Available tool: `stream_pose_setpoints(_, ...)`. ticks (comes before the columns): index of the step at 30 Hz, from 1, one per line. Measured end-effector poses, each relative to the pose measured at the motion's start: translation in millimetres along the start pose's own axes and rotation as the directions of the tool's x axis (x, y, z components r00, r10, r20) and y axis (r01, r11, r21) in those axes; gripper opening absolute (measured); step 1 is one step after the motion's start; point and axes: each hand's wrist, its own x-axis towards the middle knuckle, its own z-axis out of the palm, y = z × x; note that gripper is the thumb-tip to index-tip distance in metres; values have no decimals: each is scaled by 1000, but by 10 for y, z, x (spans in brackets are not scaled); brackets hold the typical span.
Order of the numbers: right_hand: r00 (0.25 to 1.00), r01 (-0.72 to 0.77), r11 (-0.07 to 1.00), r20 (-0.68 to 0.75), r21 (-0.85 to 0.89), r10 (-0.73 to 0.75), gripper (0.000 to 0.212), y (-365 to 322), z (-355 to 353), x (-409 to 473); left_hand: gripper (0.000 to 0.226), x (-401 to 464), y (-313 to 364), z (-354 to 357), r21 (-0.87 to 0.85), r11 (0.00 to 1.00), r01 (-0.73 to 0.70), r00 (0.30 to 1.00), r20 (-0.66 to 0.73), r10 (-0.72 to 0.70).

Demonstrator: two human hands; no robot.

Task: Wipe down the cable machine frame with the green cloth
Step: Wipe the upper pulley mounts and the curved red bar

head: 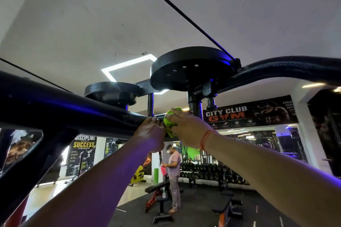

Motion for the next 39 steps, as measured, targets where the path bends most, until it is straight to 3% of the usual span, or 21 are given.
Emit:
stream_pose_setpoints(3, 999, 52, 997, -13, -60, -53, 47, 146, -105, -301, 78, -48, -17, 29, 32, 999, -23, 999, -27, 24)
stream_pose_setpoints(6, 997, -8, 992, -78, -124, -2, 48, 152, -123, -516, 80, -71, -13, 57, 63, 998, -28, 999, -27, 29)
stream_pose_setpoints(11, 997, -75, 996, 24, 51, 74, 42, -123, -72, -3, 82, -93, 3, 70, 141, 990, 28, 999, -22, -25)
stream_pose_setpoints(17, 996, -51, 999, -73, 0, 51, 47, 53, -90, -380, 86, -135, -14, 32, 136, 991, 3, 999, -33, 2)
stream_pose_setpoints(20, 995, -86, 995, -46, -48, 84, 50, 48, -66, -431, 88, -84, -3, -7, 58, 998, 2, 1000, -23, -1)
stream_pose_setpoints(24, 979, -203, 977, 34, 66, 201, 56, -41, -169, -54, 86, -28, 91, -39, -111, 993, 45, 999, 21, -43)
stream_pose_setpoints(27, 969, -243, 967, 71, 77, 237, 47, 12, -393, -33, 86, -11, 152, -14, -264, 961, 82, 997, 35, -75)
stream_pose_setpoints(29, 959, -273, 961, 92, 37, 268, 34, 40, -584, -83, 83, 2, 212, -30, -475, 871, 122, 993, 62, -105)
stream_pose_setpoints(31, 956, -264, 964, 123, -29, 265, 27, 30, -788, -130, 80, 2, 285, -85, -721, 667, 187, 982, 133, -132)
stream_pose_setpoints(33, 978, -194, 977, 62, -91, 200, 32, 31, -948, -182, 73, 16, 340, -123, -858, 468, 210, 975, 148, -166)
stream_pose_setpoints(36, 982, -153, 981, -126, -116, 138, 44, 193, -1176, -315, 57, -14, 434, -231, -963, 239, 120, 965, 57, -255)
stream_pose_setpoints(39, 922, -305, 946, -282, -109, 265, 31, 562, -1386, -563, 56, -95, 594, -524, -994, 74, -75, 954, -93, -286)
